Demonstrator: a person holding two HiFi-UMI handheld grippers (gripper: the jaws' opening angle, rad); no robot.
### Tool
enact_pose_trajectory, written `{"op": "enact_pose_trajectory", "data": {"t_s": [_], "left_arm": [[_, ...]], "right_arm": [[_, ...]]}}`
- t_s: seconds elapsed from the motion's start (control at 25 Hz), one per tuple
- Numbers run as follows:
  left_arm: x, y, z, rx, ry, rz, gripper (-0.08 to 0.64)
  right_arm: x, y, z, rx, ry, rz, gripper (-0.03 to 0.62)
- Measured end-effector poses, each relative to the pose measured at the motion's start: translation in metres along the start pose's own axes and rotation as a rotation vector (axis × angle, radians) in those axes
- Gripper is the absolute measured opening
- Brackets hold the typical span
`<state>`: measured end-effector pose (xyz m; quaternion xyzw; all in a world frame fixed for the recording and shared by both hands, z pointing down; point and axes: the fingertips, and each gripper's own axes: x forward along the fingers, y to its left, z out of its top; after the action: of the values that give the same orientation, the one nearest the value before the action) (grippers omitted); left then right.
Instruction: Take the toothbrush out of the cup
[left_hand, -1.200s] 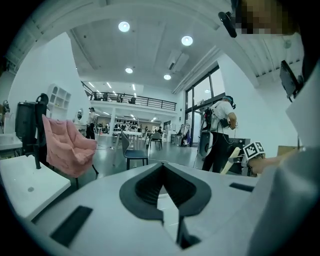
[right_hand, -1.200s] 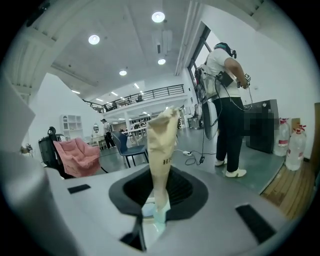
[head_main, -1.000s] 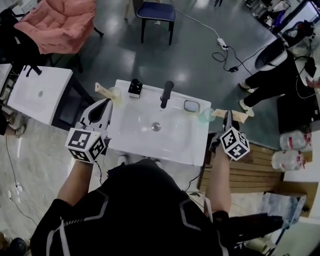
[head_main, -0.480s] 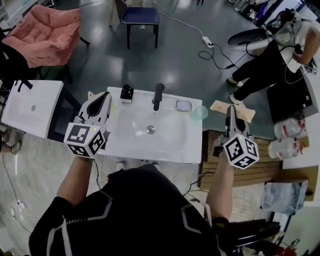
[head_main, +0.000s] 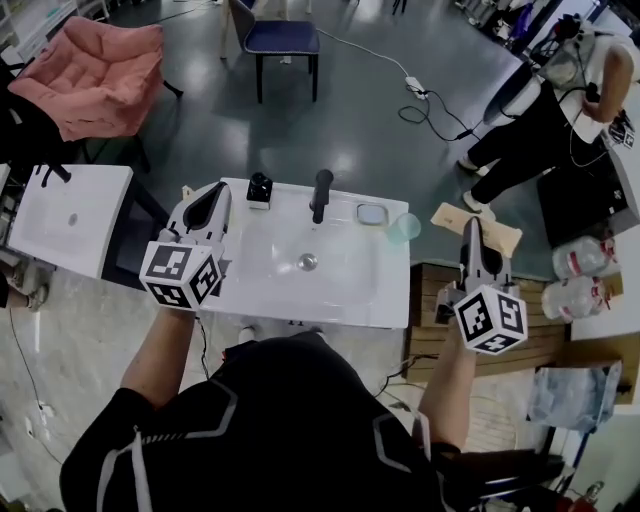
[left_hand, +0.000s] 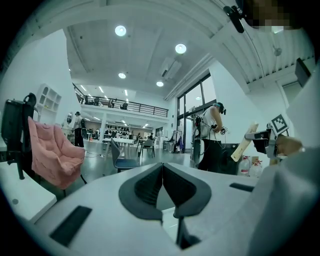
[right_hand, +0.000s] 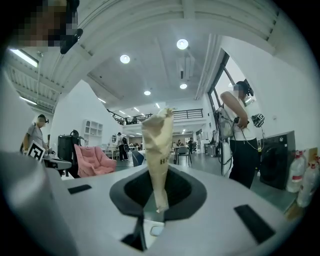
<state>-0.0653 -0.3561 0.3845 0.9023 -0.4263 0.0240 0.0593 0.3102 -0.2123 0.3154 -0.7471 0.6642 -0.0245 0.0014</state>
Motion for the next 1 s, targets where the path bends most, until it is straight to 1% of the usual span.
{"op": "enact_pose_trajectory", "data": {"t_s": [0.08,0.16,0.24,0.28,0.32,0.4,0.44,0.56,0.72,0.76,0.84,1.0], "left_arm": [[0.000,-0.002,0.001,-0.009,-0.008,0.030,-0.002],[-0.009,0.006,0.001,-0.013,-0.009,0.067,-0.002],[-0.025,0.026,-0.003,-0.007,0.000,0.106,0.000],[-0.032,0.036,-0.007,0.000,0.008,0.124,0.012],[-0.038,0.045,-0.012,0.008,0.020,0.141,0.042],[-0.047,0.060,-0.029,0.002,0.059,0.174,0.080],[-0.050,0.066,-0.040,-0.013,0.086,0.185,0.089],[-0.050,0.081,-0.072,-0.075,0.151,0.210,0.146],[-0.038,0.109,-0.114,-0.131,0.204,0.283,0.223],[-0.033,0.113,-0.126,-0.151,0.219,0.289,0.235],[-0.022,0.118,-0.149,-0.186,0.251,0.278,0.238],[-0.003,0.135,-0.185,-0.193,0.315,0.269,0.238]], "right_arm": [[0.002,-0.013,-0.002,0.011,0.006,0.003,0.043],[0.005,-0.016,-0.003,0.023,0.010,0.009,0.043],[0.009,-0.004,-0.004,0.029,0.014,0.018,0.043],[0.011,0.003,-0.004,0.027,0.018,0.021,0.043],[0.013,0.008,-0.005,0.026,0.021,0.024,0.043],[0.018,0.014,-0.010,0.034,0.025,0.032,0.043],[0.020,0.017,-0.012,0.035,0.028,0.038,0.042],[0.023,0.023,-0.015,0.034,0.039,0.044,0.042],[0.021,0.026,-0.017,0.022,0.047,0.019,0.043],[0.018,0.025,-0.018,0.018,0.051,0.008,0.043],[0.010,0.022,-0.017,0.010,0.054,-0.015,0.043],[-0.005,0.023,-0.019,0.007,0.057,-0.059,0.043]]}}
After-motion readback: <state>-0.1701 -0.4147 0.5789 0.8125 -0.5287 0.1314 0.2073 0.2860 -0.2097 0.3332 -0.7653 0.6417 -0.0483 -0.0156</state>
